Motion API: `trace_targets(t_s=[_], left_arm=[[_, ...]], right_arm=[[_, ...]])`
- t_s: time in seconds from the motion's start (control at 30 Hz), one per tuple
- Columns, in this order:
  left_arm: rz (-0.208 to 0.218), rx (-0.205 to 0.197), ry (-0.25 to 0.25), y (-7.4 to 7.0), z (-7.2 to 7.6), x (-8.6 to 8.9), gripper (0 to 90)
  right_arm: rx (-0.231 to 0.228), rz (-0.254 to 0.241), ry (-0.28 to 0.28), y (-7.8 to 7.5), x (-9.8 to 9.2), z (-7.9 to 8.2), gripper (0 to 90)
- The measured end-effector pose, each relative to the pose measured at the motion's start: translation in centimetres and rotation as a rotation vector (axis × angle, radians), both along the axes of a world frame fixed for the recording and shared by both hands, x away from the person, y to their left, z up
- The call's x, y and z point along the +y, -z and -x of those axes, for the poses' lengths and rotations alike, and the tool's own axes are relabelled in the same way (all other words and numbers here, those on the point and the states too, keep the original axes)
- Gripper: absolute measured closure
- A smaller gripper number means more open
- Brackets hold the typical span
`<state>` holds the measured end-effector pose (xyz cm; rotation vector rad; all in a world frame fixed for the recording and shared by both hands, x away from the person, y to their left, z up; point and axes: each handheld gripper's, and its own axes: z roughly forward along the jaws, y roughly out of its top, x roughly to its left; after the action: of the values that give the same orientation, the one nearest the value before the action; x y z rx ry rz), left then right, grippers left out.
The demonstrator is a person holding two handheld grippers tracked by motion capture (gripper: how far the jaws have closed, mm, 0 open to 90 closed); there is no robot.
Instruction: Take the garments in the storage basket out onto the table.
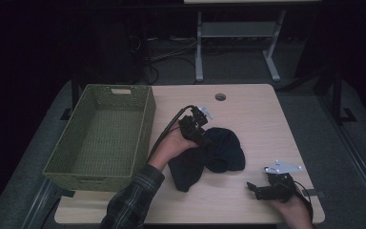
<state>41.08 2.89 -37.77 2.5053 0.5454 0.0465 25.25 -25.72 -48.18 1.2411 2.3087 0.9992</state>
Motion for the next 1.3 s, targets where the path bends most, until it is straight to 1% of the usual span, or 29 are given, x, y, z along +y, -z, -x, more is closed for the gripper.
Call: trace_targets(t_s=[0.03,0.07,0.1,0.13,0.17,0.3,0.33,0.37,0.43,0.5,0.53,0.57,0.6,0.63,0.7,0.73,0.77,0.8,0.87,0.9,0.97,1.07,1.1,1.13,1.17,1.2,1.23,1.27,1.3], left_arm=[[0.013,-0.029,-0.006,-1.0,0.3,0.4,35.5],[0.013,-0.029,-0.006,-1.0,0.3,0.4,34.8],[0.013,-0.053,0.0,-2.0,0.6,0.8,34.6],[0.013,-0.053,0.0,-2.0,0.6,0.8,34.6],[0.011,-0.066,-0.001,-2.8,1.1,1.1,34.9],[0.004,-0.062,0.009,-3.4,2.1,1.4,46.1],[0.0,-0.055,0.008,-3.4,2.4,1.6,46.1],[-0.003,-0.048,0.013,-3.5,2.8,1.9,53.1],[-0.004,-0.03,0.004,-3.4,3.8,2.4,60.8],[0.0,-0.018,0.007,-3.2,4.5,2.9,72.9],[0.0,-0.018,0.007,-3.2,4.5,2.9,76.2],[0.002,-0.01,0.009,-3.2,5.0,3.2,76.2],[0.001,-0.003,0.016,-3.1,5.3,3.4,81.7],[0.003,0.011,0.019,-2.9,5.8,3.5,88.9],[-0.022,0.038,0.034,-2.0,7.0,3.7,89.9],[-0.022,0.038,0.034,-2.0,7.0,3.7,89.9],[-0.03,0.052,0.041,-1.2,7.8,3.7,90.0],[-0.03,0.052,0.041,-1.2,7.8,3.7,89.9],[-0.051,0.065,0.052,0.1,8.8,3.8,89.9],[-0.051,0.065,0.052,0.1,8.8,3.8,89.9],[-0.063,0.078,0.051,1.0,9.3,3.8,89.9],[-0.091,0.097,0.05,2.6,9.6,3.6,89.9],[-0.111,0.104,0.048,3.5,9.7,3.5,89.9],[-0.111,0.104,0.048,3.5,9.7,3.5,89.9],[-0.135,0.104,0.046,4.3,9.8,3.3,89.9],[-0.135,0.104,0.046,4.3,9.8,3.3,89.9],[-0.152,0.113,0.048,5.0,9.7,3.1,89.9],[-0.152,0.113,0.048,5.0,9.7,3.1,89.9],[-0.158,0.126,0.049,5.6,9.6,2.9,90.0]], right_arm=[[-0.002,0.003,0.0,0.0,0.0,0.0,9.7],[-0.003,0.003,-0.001,0.0,0.0,0.0,9.7],[-0.002,0.003,-0.001,0.0,0.0,0.0,9.7],[-0.003,0.003,-0.001,0.0,0.0,0.0,9.7],[-0.003,0.003,-0.001,0.0,0.0,0.0,9.6],[-0.003,0.002,0.0,0.0,0.0,0.0,9.7],[-0.003,0.002,0.0,0.0,0.0,0.0,9.7],[-0.005,0.003,-0.001,0.0,0.0,0.0,9.7],[-0.003,0.003,0.0,0.0,0.0,0.0,9.7],[-0.002,0.002,-0.002,0.0,0.0,0.0,9.7],[-0.002,0.002,-0.002,0.0,0.0,0.0,9.7],[-0.004,0.003,0.0,0.0,0.0,0.0,9.7],[-0.003,0.002,-0.002,0.0,0.0,0.0,9.7],[-0.003,0.002,-0.002,0.0,0.0,0.0,9.7],[-0.002,0.002,-0.001,0.0,0.0,0.0,9.7],[-0.002,0.002,-0.001,0.0,0.0,0.0,9.7],[-0.002,0.002,-0.001,0.0,0.0,0.0,9.7],[-0.003,0.003,-0.001,0.0,0.0,0.0,9.7],[-0.003,0.002,-0.001,0.0,0.0,0.0,9.7],[-0.003,0.002,-0.001,0.0,0.0,0.0,9.7],[-0.004,0.003,-0.001,0.0,0.0,0.0,9.7],[-0.001,0.002,-0.001,0.0,0.0,0.0,9.7],[-0.001,0.002,-0.001,0.0,0.0,0.0,9.7],[-0.002,0.002,-0.001,0.0,0.0,0.0,9.7],[-0.001,0.002,-0.002,0.0,0.0,0.0,9.7],[-0.001,0.002,-0.002,0.0,0.0,0.0,9.7],[-0.002,0.002,0.0,0.0,0.0,0.0,9.7],[-0.002,0.002,0.0,0.0,0.0,0.0,9.7],[-0.002,0.003,-0.003,0.0,0.0,0.0,9.7]])
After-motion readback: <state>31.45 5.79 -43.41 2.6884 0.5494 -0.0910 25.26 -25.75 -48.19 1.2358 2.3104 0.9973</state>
